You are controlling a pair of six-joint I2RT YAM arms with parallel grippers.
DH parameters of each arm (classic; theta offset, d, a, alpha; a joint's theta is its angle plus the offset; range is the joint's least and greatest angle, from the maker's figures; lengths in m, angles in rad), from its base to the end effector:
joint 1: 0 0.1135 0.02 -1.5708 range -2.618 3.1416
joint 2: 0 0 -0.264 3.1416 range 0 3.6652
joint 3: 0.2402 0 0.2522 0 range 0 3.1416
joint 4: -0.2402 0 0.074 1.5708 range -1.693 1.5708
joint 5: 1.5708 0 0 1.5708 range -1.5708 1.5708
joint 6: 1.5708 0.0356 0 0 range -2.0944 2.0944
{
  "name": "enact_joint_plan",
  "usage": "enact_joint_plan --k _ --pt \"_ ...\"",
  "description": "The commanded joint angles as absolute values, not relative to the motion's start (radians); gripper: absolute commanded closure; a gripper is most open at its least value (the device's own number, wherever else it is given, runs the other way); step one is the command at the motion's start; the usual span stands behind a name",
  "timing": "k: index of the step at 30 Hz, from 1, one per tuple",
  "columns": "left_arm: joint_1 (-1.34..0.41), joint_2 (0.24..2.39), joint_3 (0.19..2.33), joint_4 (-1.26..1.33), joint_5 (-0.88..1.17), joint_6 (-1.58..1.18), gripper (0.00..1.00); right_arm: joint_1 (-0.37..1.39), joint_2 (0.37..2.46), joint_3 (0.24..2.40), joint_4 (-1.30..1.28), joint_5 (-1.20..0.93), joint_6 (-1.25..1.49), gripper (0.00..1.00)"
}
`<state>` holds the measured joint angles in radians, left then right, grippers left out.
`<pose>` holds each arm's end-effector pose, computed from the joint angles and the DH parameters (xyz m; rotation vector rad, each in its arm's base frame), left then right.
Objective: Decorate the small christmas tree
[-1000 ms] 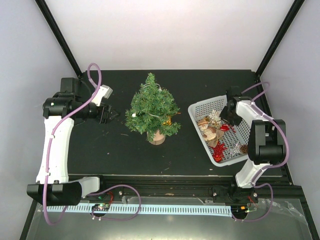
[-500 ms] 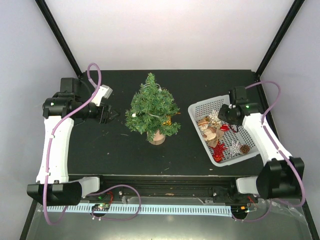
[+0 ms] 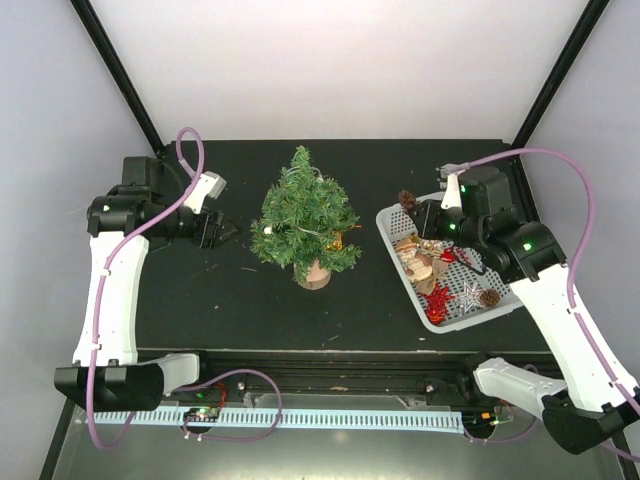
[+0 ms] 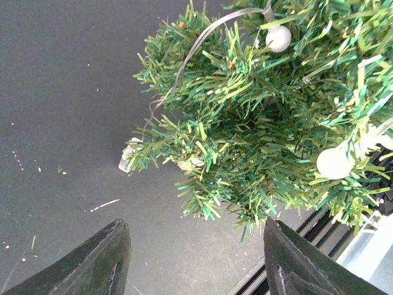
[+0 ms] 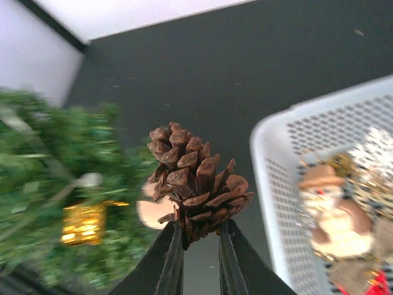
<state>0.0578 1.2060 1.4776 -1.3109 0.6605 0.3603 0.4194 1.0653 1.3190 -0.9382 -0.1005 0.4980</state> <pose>0.1984 -0.0104 0.3956 0.5862 2.3518 -0.6730 0.1803 0.0843 0.3949 0.0359 2.3220 0.5926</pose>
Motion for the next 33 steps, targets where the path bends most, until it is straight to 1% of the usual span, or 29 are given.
enact_joint_plan --k 1,4,11,21,25,33 --pt "0.062 1.198 1.462 -1.303 0.694 0.374 0.4 0.504 1.075 1.436 -0.949 -0.187 0.49 0.85" --pt "0.063 1.198 1.461 -1.296 0.697 0.37 0.39 0.564 1.094 1.5 -0.928 -0.225 0.518 0.85" --pt "0.063 1.191 1.457 -1.296 0.695 0.368 0.39 0.691 1.173 1.614 -0.93 -0.235 0.535 0.85" --pt "0.062 1.174 1.442 -1.299 0.69 0.371 0.39 0.746 1.264 1.689 -0.972 -0.263 0.527 0.84" --pt "0.063 1.173 1.438 -1.301 0.687 0.373 0.39 0.749 1.271 1.687 -0.991 -0.269 0.526 0.84" --pt "0.063 1.176 1.433 -1.298 0.688 0.373 0.39 0.751 1.239 1.616 -1.01 -0.253 0.534 0.84"
